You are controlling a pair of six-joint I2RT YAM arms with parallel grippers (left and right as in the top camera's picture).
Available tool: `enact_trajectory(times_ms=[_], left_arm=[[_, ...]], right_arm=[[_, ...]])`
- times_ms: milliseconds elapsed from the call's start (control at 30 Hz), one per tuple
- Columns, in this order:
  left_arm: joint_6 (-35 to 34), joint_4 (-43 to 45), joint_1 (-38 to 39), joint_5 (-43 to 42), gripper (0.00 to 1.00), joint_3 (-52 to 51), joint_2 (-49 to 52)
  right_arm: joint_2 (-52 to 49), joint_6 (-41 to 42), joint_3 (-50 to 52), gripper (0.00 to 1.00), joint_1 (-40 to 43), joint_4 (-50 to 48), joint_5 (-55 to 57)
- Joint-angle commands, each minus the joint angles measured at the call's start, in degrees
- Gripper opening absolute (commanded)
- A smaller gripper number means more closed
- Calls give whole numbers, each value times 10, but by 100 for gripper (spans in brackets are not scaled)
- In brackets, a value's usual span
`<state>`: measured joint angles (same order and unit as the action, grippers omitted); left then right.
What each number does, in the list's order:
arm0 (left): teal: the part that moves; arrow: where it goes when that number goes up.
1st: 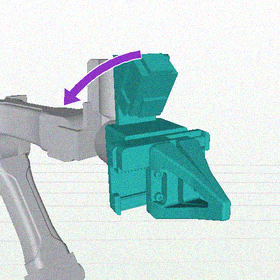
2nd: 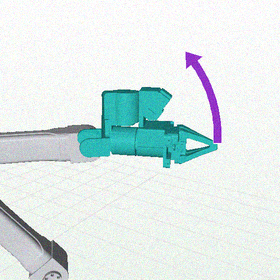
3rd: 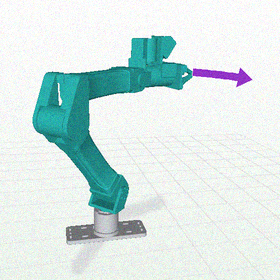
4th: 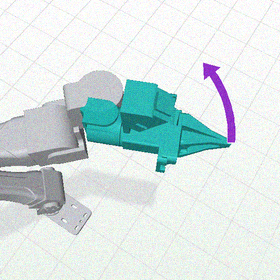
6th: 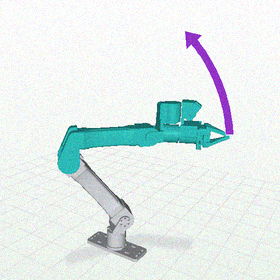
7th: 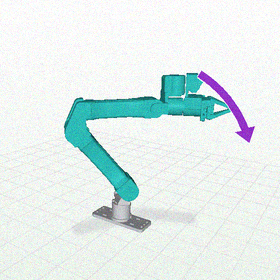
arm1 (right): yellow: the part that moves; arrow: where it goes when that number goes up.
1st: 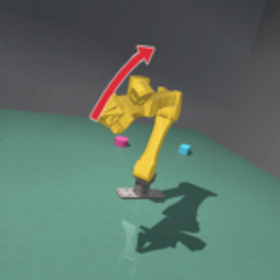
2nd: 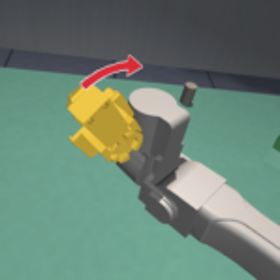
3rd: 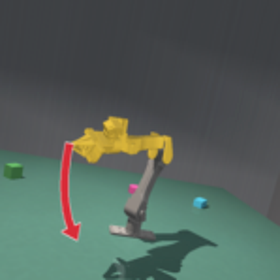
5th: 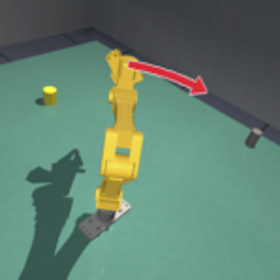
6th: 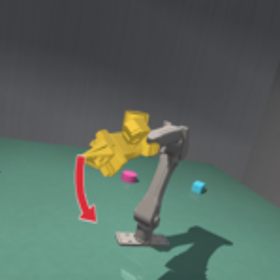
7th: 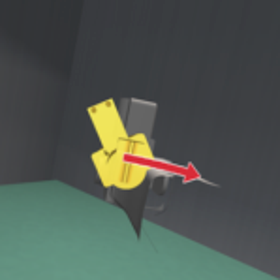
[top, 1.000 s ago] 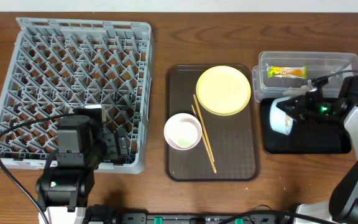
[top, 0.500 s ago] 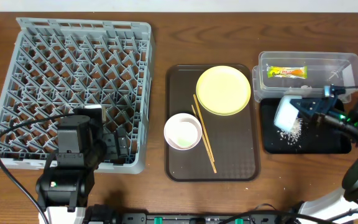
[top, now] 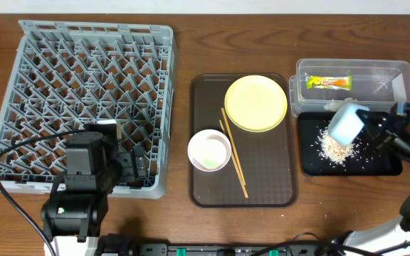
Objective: Sort waste into correct bins and load items into the dishwasher
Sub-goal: 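Tip the blue bowl over the black tray to dump the rice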
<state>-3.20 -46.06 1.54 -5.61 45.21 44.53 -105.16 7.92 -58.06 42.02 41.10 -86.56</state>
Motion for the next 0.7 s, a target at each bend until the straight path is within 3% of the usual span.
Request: enact_trajectory(times_ms=[0,233,367,533,667], left_arm=[[-5,0,-1,1,95,12,0],[-5,0,-1,1,95,12,0],[-5,0,-1,1,95,12,0],[-5,0,-1,1,95,12,0],[-5,0,-1,1,95,12,0]], right_arm=[[0,15,-2,1,29,0,-28],[0,14,-2,1,28,3,-25],[0,6,-2,1,10,35,45],[1,-97,-2,1,-9,82,35],[1,-115,-2,1,-10,86,-11]])
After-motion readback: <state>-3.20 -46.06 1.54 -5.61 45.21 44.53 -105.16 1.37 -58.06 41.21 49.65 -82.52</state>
